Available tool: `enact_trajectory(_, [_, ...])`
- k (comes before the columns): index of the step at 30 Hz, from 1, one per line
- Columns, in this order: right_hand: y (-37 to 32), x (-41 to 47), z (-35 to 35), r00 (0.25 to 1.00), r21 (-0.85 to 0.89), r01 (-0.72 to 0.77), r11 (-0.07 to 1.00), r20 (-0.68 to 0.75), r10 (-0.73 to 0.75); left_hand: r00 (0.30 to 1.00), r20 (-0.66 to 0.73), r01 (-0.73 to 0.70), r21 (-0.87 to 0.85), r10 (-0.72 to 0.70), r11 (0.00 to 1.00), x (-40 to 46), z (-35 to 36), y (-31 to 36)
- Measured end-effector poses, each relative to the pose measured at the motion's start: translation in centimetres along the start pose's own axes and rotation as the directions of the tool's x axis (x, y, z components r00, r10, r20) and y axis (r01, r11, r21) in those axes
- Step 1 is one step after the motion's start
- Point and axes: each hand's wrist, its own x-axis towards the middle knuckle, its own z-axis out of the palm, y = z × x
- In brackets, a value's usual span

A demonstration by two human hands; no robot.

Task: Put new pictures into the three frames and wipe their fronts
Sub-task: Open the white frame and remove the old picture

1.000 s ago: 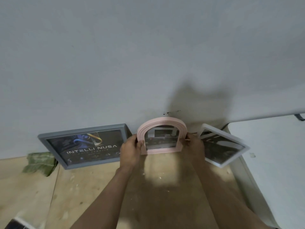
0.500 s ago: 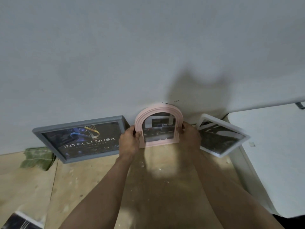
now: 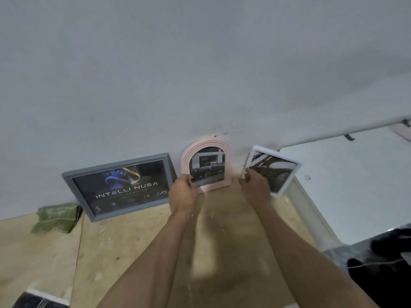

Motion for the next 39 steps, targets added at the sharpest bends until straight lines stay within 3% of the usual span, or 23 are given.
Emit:
enact_trajectory(6, [2.1, -5.4, -5.7, 0.986, 0.041, -0.057, 0.998, -0.156, 0.063, 0.977, 0.161, -0.127, -0.07, 0.137, 0.989, -3.9, -0.8, 3.3])
enact_trajectory(12, [6.6, -5.0, -10.1, 0.955, 0.103, -0.178, 0.979, -0.222, 0.197, 0.932, 0.301, -0.184, -0.087, 0.202, 0.979, -4.3, 2.2, 6.9])
enact_trajectory(18, [10.8, 0.1, -11.4, 0.956, 0.191, -0.209, 0.959, -0.166, 0.241, 0.936, 0.336, -0.082, -0.09, 0.107, 0.993, -1.4, 8.4, 9.5])
enact_trajectory(21, [11.4, 3.1, -10.9, 0.96, 0.319, -0.224, 0.921, -0.092, 0.266, 0.946, 0.318, 0.018, -0.227, 0.057, 0.974, 1.0, 11.3, 10.7])
enact_trajectory(24, [12.0, 6.0, -9.9, 0.98, 0.357, -0.169, 0.918, -0.042, 0.197, 0.905, 0.424, 0.145, -0.402, 0.043, 0.904, 3.2, 13.7, 11.8])
enact_trajectory(27, [12.6, 7.5, -9.2, 0.985, 0.331, -0.094, 0.939, -0.105, 0.135, 0.847, 0.531, 0.276, -0.489, 0.032, 0.827, 4.3, 14.8, 12.6])
enact_trajectory(34, [12.9, 5.1, -8.3, 0.971, 0.322, 0.039, 0.946, -0.237, 0.041, 0.856, 0.518, 0.316, -0.515, -0.005, 0.797, 3.1, 13.8, 13.4])
enact_trajectory(36, [12.0, 3.0, -7.5, 0.943, 0.235, 0.106, 0.966, -0.331, -0.023, 0.856, 0.517, 0.319, -0.501, -0.018, 0.805, 2.2, 12.7, 13.2])
enact_trajectory(39, [9.7, -1.7, -5.6, 0.883, -0.056, 0.209, 0.976, -0.419, -0.213, 0.817, 0.576, 0.372, -0.482, -0.034, 0.793, -0.4, 10.0, 12.6])
